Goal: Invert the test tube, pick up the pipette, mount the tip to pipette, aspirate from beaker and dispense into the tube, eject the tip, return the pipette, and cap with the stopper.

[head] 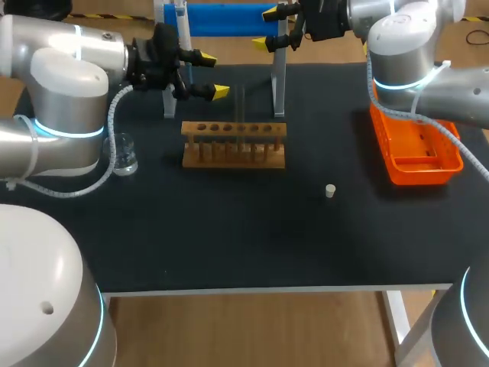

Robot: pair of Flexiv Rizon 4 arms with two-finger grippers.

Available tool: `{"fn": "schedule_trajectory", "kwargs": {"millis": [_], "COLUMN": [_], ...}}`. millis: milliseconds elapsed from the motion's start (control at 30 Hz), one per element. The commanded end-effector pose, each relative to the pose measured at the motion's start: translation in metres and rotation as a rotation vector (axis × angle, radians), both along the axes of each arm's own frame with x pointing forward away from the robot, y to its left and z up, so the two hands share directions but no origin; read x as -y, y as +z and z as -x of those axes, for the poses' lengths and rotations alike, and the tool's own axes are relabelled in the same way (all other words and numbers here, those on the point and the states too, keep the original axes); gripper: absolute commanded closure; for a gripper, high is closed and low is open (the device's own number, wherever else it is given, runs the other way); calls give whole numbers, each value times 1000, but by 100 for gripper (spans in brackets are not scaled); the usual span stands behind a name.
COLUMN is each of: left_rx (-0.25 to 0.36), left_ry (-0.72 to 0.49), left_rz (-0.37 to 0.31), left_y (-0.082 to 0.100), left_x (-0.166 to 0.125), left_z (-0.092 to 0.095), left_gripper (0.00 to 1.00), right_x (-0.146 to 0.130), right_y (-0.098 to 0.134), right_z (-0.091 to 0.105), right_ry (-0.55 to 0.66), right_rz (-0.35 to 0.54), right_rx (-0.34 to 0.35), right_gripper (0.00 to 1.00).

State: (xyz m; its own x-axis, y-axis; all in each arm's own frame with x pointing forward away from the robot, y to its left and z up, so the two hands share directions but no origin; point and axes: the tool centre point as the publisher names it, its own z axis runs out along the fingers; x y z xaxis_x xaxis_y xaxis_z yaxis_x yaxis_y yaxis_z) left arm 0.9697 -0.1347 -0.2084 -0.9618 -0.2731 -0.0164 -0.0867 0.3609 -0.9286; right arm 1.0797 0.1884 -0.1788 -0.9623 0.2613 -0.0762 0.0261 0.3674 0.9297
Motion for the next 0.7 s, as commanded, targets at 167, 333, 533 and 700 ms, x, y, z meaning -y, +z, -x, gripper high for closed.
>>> {"fn": "schedule_trajectory", "kwargs": {"millis": [167,333,533,700], "left_rx": [-24,-25,-35,-35], "left_ry": [-46,-62,-91,-103], "left_rz": [-12,-22,-44,-51], "left_y": [-14,-21,-30,-35], "left_x": [14,22,32,39], "left_z": [-10,-13,-16,-20], "left_gripper": [0,0,0,0], "right_x": [1,1,1,1], "right_y": [1,1,1,1], "right_z": [-1,-1,-1,-1], "right_ry": [3,3,3,3], "right_rz": [3,3,3,3], "right_rx": [-3,-3,-3,-3], "right_gripper": [0,0,0,0]}}
